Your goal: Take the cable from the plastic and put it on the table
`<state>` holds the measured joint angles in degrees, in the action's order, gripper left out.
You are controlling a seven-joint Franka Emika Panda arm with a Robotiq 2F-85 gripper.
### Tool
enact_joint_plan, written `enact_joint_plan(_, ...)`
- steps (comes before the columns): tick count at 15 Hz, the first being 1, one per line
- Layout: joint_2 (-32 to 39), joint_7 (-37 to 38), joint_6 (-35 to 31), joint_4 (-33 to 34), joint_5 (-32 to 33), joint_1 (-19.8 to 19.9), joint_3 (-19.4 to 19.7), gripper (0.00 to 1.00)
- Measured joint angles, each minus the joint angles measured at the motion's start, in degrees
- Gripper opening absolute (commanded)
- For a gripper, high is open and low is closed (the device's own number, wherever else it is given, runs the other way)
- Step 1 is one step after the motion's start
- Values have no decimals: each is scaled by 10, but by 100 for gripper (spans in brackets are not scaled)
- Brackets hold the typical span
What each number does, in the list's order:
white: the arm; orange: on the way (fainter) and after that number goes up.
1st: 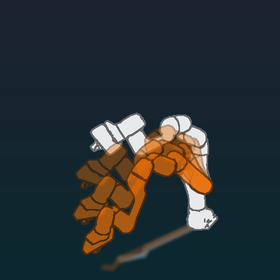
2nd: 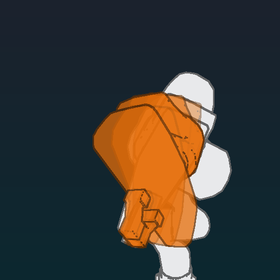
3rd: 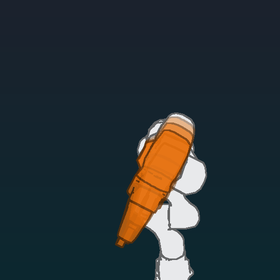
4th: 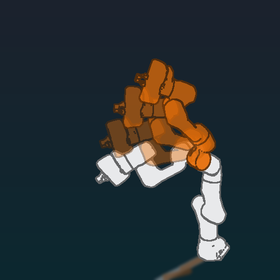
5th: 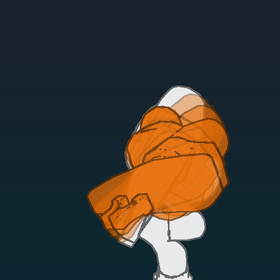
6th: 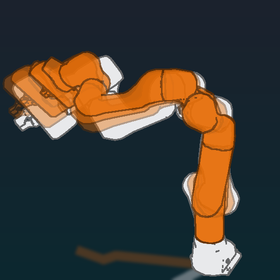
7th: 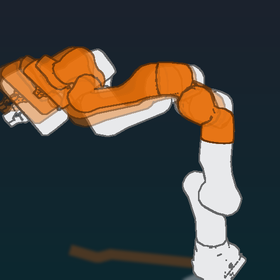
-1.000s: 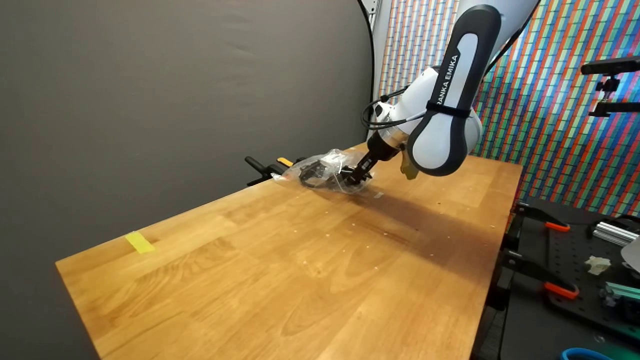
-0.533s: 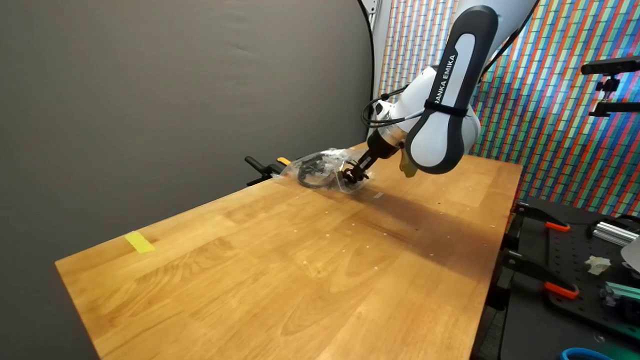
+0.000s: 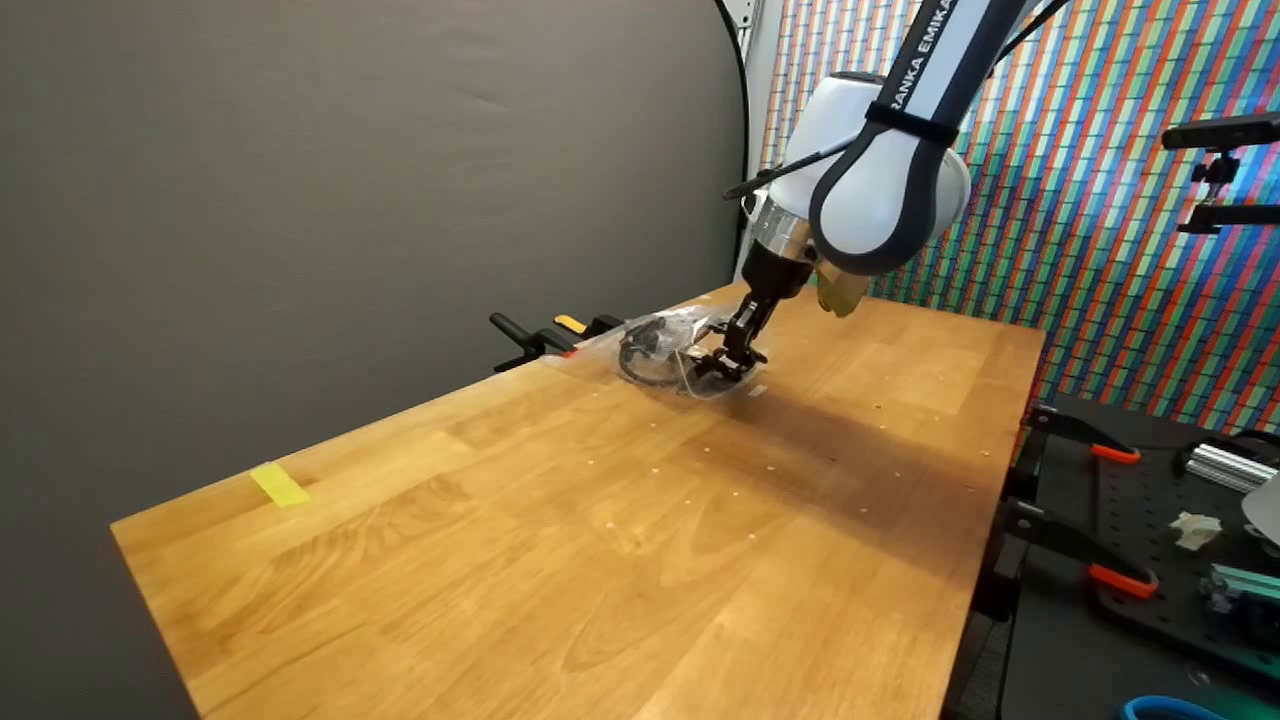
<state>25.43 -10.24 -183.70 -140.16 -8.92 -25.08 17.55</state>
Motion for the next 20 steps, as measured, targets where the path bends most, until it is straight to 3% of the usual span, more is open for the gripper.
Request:
enact_joint_plan(2, -30, 5, 92, -5, 1, -41, 38, 2)
enact_joint_plan(4, -57, 62, 180, -5, 71, -52, 56, 2)
enact_joint_plan(6, -84, 108, 271, -5, 124, -27, 34, 2)
enact_joint_plan(9, -126, 117, 406, -2, 127, 49, -48, 2)
enact_joint_plan(13, -177, 121, 580, 13, 82, 126, -120, 2)
enact_joint_plan(17, -207, 121, 738, 54, -12, 172, -150, 2)
enact_joint_plan(20, -211, 120, 810, 89, -98, 187, -162, 2)
